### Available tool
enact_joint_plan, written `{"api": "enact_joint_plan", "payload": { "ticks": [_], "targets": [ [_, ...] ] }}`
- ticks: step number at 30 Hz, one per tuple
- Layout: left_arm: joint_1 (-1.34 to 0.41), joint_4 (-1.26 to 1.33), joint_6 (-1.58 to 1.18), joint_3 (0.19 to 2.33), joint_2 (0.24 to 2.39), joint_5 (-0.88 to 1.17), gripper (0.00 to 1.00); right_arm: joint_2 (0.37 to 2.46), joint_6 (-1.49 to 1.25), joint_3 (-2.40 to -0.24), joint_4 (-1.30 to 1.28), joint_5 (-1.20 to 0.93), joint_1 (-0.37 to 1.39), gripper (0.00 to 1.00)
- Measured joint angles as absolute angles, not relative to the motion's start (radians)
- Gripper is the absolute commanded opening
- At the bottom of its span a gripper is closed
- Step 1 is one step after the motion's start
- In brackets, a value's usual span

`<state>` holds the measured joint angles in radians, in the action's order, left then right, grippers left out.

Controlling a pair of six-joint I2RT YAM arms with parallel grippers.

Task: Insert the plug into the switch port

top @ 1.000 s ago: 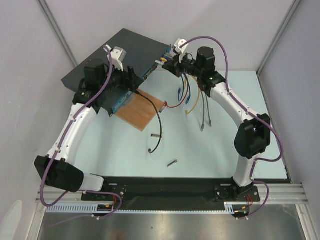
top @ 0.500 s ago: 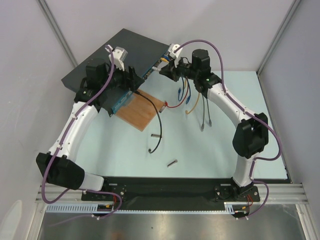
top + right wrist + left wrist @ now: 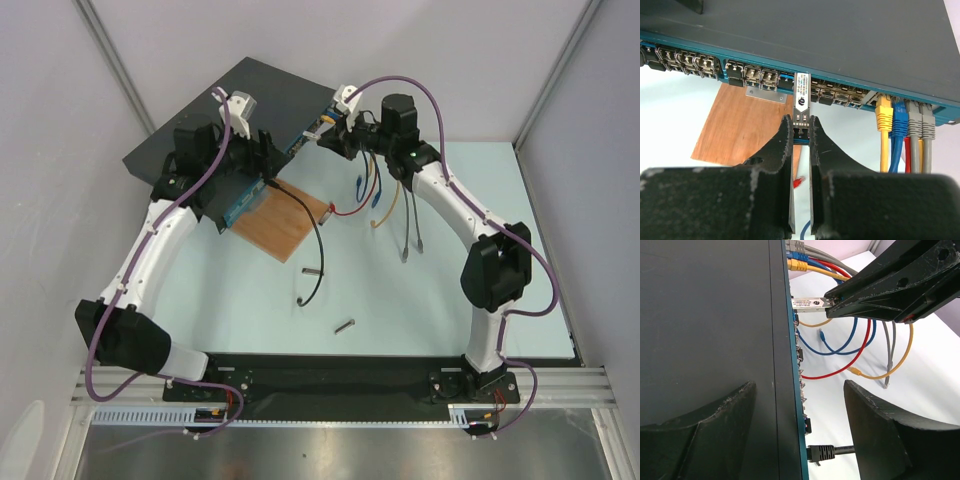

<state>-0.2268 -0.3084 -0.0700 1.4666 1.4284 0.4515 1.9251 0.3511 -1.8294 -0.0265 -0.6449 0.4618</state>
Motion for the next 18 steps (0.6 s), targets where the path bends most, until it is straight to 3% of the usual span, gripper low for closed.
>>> {"api": "enact_joint_plan", "payload": {
  "ticks": [18],
  "targets": [
    [-0.227, -0.292, -0.071, 1.476, 1.448, 0.459, 0.76, 1.934, 0.321, -1.843, -0.043, -0.667, 0.448, 0.0]
  ]
}}
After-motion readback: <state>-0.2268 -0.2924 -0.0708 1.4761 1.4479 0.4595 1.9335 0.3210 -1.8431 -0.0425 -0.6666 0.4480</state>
